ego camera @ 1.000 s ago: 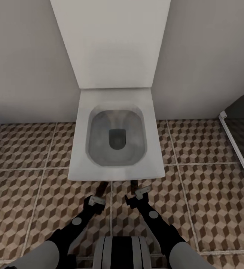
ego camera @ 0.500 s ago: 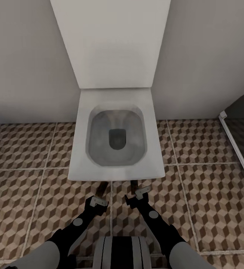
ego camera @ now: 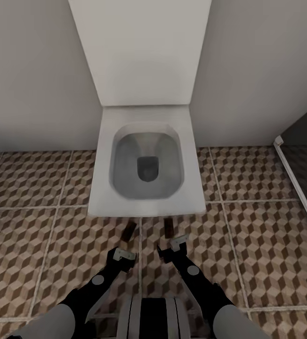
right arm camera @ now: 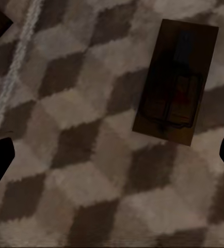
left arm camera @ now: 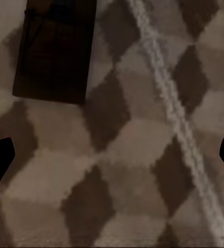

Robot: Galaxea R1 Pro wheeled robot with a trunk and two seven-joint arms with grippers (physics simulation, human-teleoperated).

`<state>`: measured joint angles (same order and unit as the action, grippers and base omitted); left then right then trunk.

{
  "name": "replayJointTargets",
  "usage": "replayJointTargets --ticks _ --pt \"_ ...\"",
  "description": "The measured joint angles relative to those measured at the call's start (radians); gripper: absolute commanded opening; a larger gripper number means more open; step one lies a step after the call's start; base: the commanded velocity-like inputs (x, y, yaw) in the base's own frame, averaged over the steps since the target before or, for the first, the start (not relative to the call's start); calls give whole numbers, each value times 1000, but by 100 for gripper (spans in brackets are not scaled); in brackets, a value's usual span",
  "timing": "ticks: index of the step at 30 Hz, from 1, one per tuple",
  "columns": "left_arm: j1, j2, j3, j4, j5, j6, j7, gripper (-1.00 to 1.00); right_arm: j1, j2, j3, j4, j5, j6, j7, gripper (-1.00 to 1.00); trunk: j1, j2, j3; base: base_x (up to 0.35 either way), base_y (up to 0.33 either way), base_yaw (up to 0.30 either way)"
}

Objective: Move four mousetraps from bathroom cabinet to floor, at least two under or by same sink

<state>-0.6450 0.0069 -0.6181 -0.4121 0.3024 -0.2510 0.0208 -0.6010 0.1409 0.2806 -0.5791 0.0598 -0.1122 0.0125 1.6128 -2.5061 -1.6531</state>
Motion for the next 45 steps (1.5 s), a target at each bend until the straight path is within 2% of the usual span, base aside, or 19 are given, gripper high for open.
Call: replayJointTargets --ticks 20,45 --pt "0 2 1 1 0 -2 0 100 0 0 0 0 0 0 0 100 0 0 0 -316 0 0" --pt "0 3 2 -1 0 -2 0 100 0 0 0 -1 0 0 0 100 -1 0 0 -19 0 0"
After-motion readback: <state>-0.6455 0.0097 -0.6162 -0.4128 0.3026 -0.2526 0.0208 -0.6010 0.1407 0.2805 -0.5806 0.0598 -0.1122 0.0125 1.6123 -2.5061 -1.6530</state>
